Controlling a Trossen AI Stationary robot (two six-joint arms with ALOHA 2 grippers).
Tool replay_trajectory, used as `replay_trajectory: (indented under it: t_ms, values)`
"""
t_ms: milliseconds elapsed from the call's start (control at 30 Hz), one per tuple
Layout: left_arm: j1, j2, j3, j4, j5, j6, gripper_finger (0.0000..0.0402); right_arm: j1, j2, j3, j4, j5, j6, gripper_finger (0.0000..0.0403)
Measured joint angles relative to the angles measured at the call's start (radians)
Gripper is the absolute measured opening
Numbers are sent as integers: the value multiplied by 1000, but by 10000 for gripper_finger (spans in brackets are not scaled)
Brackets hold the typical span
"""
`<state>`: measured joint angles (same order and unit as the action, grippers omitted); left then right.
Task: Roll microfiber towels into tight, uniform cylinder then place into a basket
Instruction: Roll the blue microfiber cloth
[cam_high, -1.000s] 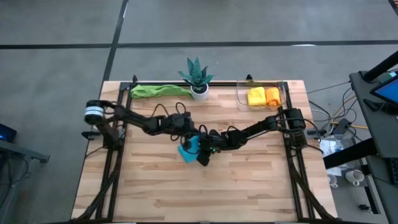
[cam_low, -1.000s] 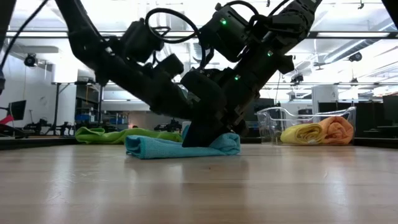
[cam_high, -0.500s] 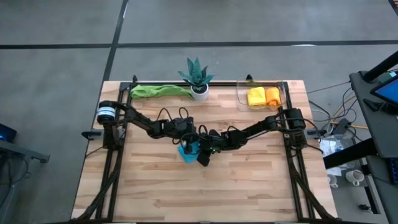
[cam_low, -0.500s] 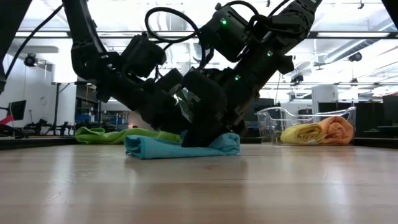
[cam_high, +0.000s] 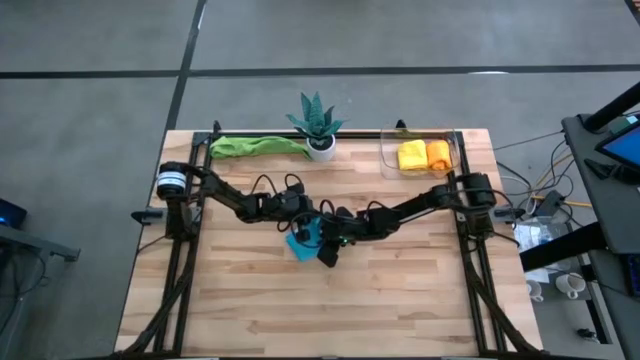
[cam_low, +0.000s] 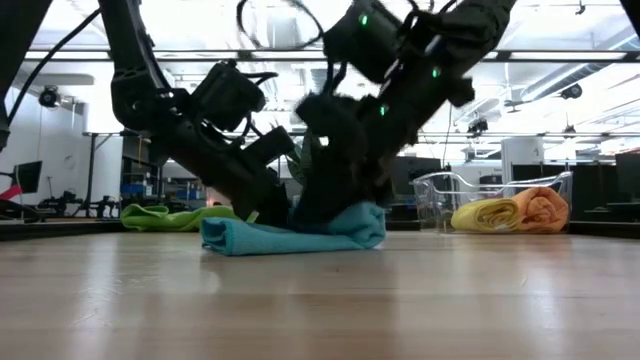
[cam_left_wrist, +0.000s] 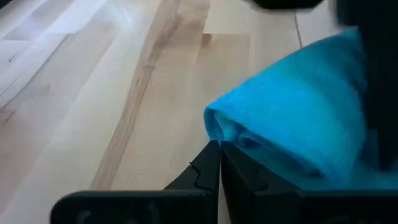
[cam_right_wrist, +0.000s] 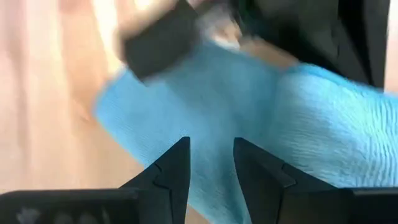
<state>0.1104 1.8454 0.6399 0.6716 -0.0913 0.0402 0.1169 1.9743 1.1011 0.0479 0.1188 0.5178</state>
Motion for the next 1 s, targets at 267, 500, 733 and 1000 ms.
replay_trajectory:
  t_ms: [267, 500, 733, 1000]
  values:
    - [1, -38, -8, -3, -87, 14, 0, 1, -40, -10, -3, 6, -20, 118]
    - [1, -129, -10, 5, -97, 27, 0, 1, -33, -39, 13, 44, -22, 118]
    - [1, -135, -10, -1, -97, 28, 0, 1, -40, -36, 19, 59, -61, 118]
    - [1, -137, -10, 1, -97, 35, 0, 3, -51, -45, 38, 67, -114, 118]
